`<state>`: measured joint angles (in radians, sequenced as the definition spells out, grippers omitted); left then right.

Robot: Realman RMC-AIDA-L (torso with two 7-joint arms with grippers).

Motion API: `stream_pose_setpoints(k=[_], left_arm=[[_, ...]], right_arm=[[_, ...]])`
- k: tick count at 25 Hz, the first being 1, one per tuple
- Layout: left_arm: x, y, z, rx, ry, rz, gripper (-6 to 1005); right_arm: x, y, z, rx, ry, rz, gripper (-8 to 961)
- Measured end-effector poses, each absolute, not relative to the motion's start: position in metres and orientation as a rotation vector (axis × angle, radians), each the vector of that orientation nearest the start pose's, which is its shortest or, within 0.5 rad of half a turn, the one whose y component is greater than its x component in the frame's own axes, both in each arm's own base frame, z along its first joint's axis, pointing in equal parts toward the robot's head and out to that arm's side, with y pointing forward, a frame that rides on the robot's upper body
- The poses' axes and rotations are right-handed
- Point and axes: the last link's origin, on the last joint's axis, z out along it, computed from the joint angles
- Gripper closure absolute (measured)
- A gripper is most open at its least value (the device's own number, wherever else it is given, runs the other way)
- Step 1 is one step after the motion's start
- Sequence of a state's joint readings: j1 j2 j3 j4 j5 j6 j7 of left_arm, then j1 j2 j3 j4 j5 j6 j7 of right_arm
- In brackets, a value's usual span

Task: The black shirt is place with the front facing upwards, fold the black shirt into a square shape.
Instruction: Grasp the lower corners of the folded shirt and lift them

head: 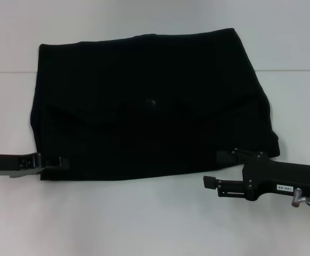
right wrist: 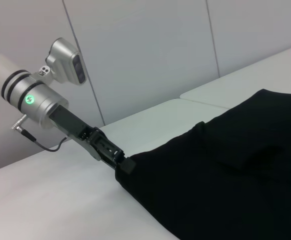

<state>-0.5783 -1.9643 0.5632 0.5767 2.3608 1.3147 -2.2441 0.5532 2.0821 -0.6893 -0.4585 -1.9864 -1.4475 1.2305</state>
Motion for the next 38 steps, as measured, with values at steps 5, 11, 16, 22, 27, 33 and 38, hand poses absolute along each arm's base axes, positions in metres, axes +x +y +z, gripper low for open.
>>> stream_pose_setpoints(k=[5,11,16,22,27,33,38], left_arm=[[-0.337,0.351,0.036,-2.116,-1.767,-0.373,577],[-0.336,0.351,0.036,-2.126,-1.765,-0.366,718],[-0.334,0.35,0.036,-2.139,-1.77,-0.376,863],[-0.334,0.35,0.037,-2.144,-1.766,-0.374,964],[-0.331,0.351,0.036,-2.156,-1.764,-0.372,963],[-0.33,0.35,0.037,-2.164,-1.768,-0.378,964],[-0.33,0.35,0.037,-2.164,-1.77,-0.381,964]], right_arm=[[0.276,0.325,-0.03,-2.698,0.727,0.698,76],[0.286,0.341,0.007,-2.6,0.973,0.675,77],[0.29,0.367,0.063,-2.431,1.303,0.554,79],[0.285,0.403,0.106,-2.17,1.626,0.199,93],[0.267,0.428,0.093,-2.117,1.58,0.02,104],[0.26,0.435,0.053,-2.156,1.556,-0.057,106],[0.26,0.432,0.03,-2.169,1.559,-0.068,105]])
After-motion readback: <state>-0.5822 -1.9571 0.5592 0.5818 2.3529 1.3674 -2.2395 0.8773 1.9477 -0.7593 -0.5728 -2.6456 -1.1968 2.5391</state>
